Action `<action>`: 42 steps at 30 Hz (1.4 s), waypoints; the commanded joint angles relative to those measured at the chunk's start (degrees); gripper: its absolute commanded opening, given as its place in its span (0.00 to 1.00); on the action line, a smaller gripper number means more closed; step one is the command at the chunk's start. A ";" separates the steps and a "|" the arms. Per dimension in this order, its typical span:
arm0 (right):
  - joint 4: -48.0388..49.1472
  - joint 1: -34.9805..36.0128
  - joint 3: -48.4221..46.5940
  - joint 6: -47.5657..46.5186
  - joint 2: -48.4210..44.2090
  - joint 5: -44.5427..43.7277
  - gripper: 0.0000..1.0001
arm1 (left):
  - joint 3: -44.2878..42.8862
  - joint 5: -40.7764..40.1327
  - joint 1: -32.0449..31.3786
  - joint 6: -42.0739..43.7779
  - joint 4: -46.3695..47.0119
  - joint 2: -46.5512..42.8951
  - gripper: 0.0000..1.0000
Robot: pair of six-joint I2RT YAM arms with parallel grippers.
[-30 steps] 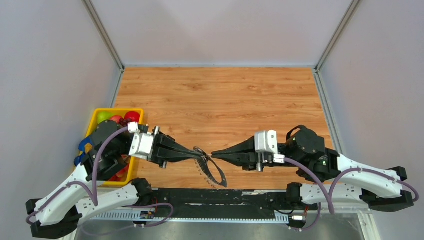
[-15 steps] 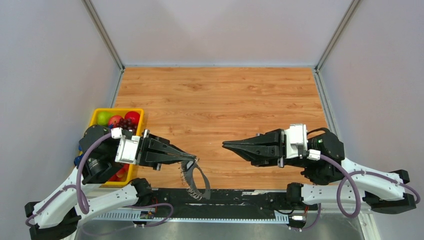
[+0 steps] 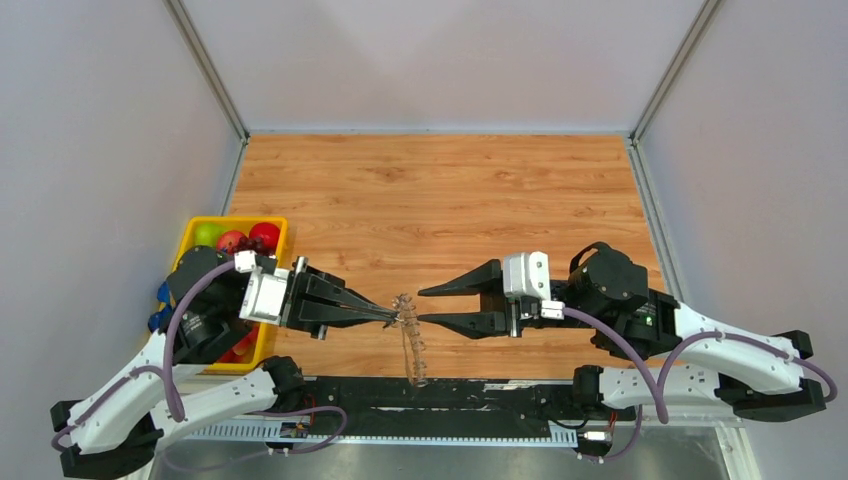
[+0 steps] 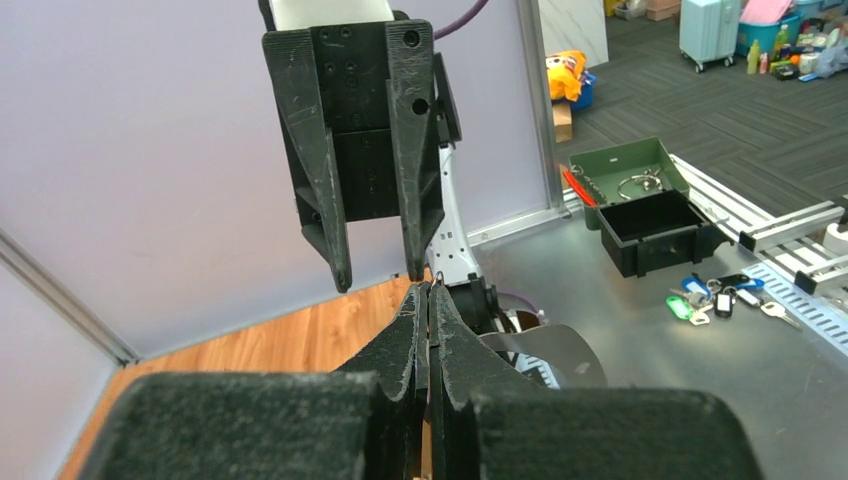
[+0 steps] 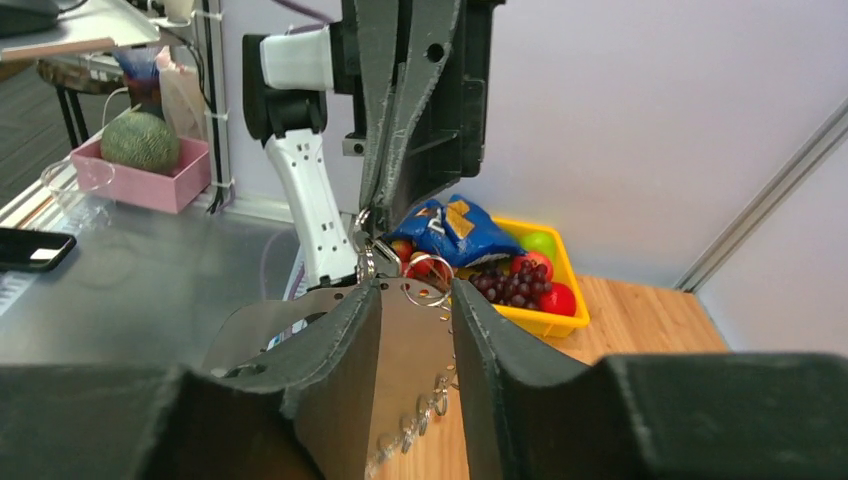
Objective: Put the keys on the keyring
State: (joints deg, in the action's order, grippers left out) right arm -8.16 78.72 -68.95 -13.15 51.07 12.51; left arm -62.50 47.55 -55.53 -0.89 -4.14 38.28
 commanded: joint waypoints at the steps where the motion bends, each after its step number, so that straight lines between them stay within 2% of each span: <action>1: -5.30 -0.01 -3.96 -2.74 0.76 3.14 0.40 | -2.30 1.29 -0.13 -0.69 0.34 1.33 0.00; 4: -6.84 0.03 -5.50 -2.89 1.71 4.97 0.45 | -2.70 1.56 -0.12 -0.70 -0.61 1.70 0.00; 8: -7.96 0.04 -6.59 -2.35 3.05 6.26 0.45 | -2.73 1.67 -0.11 -0.70 -1.10 1.90 0.00; 24: -9.07 0.04 -6.02 -0.17 3.25 6.88 0.31 | -2.67 1.19 -0.13 0.20 -1.84 1.02 0.00; 36: -9.21 0.03 -6.47 0.21 5.63 7.24 0.33 | -2.52 0.81 -0.13 0.34 -1.94 0.34 0.00; 42: -9.19 0.03 -6.94 0.49 6.49 8.26 0.28 | -2.53 0.72 -0.13 0.54 -2.07 0.01 0.00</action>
State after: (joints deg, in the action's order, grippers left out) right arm -17.34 78.70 -73.56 -13.56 57.60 19.40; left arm -62.63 48.36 -55.53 -0.97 -7.92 39.03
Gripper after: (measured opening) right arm 0.309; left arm 0.007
